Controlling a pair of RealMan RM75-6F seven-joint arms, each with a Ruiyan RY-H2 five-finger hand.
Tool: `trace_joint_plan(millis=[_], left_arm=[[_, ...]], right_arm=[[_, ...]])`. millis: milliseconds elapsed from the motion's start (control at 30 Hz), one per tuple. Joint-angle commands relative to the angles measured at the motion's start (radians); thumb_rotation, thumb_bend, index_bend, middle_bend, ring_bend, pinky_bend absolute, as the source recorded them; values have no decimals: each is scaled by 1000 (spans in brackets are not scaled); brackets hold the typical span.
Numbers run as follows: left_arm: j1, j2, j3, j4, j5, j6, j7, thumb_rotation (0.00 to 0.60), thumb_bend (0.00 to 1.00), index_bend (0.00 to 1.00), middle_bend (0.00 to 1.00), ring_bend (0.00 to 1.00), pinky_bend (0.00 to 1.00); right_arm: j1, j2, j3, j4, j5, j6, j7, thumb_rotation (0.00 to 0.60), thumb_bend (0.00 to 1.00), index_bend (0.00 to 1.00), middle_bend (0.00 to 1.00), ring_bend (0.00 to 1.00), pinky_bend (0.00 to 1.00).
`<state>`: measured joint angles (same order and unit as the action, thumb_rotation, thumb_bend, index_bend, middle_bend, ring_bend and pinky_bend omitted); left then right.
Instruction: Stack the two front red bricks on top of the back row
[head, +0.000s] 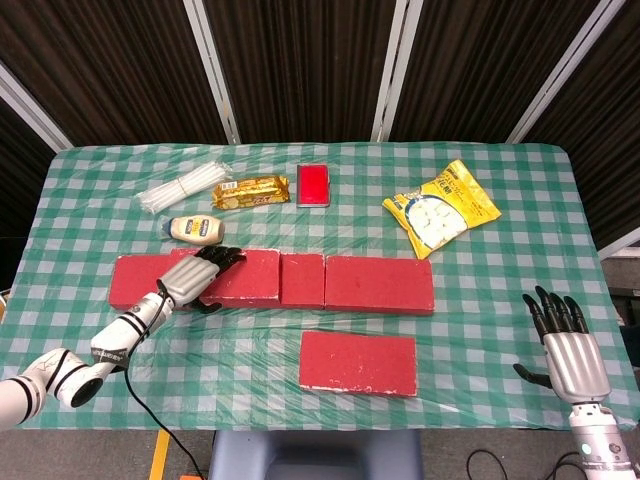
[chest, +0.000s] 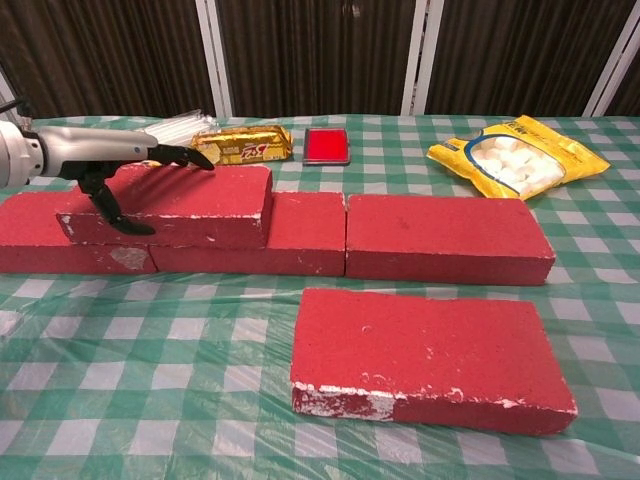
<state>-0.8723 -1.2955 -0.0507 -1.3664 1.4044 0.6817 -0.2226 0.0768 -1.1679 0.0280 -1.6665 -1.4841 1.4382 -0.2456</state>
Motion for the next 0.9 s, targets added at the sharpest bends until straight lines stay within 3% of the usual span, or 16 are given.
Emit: trace_joint_plan(millis=[33, 267, 400, 533, 733, 900], left_arm=[[4, 6, 1, -13, 5, 13, 18, 600, 298, 0, 0, 0, 0], [31, 36, -2, -70, 19, 83, 55, 600, 303, 0, 0, 0, 0], [106, 97, 20, -154, 87, 233, 77, 600, 301, 0, 0, 0, 0], [241, 151, 88, -204, 158, 426, 122, 600, 285, 0, 0, 0, 0], [443, 151, 172, -182, 191, 650, 152, 600, 298, 0, 0, 0, 0], [554, 89, 184, -80, 194, 774, 149, 600, 305, 0, 0, 0, 0]], right_arm=[[0, 0, -1, 0, -1, 0, 0, 600, 135, 0, 0, 0, 0], [-1, 0, -5, 3, -16, 5, 8, 600, 135, 0, 0, 0, 0], [11, -5, -20, 19, -57, -7, 34, 600, 136, 0, 0, 0, 0], [28, -27, -33, 16, -97, -24, 43, 600, 135, 0, 0, 0, 0], [86, -93, -59, -34, -145, -122, -10, 600, 135, 0, 0, 0, 0], [125, -149, -79, -79, -155, -203, -48, 600, 135, 0, 0, 0, 0]])
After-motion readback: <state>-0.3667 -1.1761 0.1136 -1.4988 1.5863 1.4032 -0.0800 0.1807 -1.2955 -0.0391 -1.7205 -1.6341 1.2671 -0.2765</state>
